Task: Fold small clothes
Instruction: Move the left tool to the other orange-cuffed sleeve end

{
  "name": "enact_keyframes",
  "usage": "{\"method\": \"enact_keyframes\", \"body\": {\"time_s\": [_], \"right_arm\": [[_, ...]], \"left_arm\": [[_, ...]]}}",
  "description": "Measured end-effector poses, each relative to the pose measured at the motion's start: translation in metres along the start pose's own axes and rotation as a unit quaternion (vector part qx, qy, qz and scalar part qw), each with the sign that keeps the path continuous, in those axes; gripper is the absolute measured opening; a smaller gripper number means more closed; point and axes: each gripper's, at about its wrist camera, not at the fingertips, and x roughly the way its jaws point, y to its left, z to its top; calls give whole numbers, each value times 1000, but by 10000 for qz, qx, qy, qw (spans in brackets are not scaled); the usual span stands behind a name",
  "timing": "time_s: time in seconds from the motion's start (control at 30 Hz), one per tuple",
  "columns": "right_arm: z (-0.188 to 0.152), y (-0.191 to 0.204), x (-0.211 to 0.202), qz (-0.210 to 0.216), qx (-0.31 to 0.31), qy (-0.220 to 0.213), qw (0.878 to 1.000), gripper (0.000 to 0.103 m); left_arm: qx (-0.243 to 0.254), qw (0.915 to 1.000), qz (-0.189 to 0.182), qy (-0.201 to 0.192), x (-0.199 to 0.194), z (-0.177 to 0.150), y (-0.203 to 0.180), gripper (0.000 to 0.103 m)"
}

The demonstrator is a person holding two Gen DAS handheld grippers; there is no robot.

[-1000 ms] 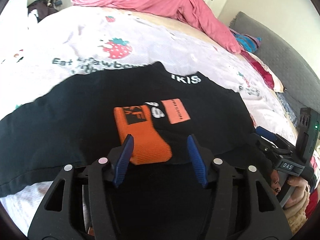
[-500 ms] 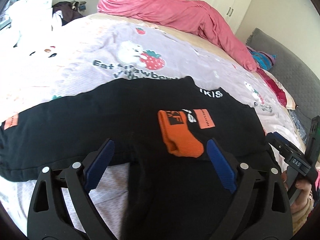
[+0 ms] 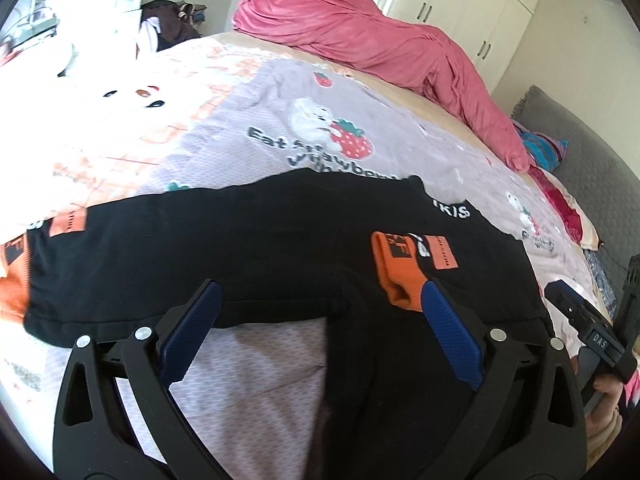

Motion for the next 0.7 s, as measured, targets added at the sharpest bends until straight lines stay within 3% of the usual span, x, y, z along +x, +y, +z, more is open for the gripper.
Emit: {"method": "enact_keyframes", "body": {"time_s": [0.7], "right_arm": [[3, 72, 15, 446, -503, 151, 9976, 99]], "left_arm": [[-800, 9958, 371, -255, -34, -1, 80, 94]]}}
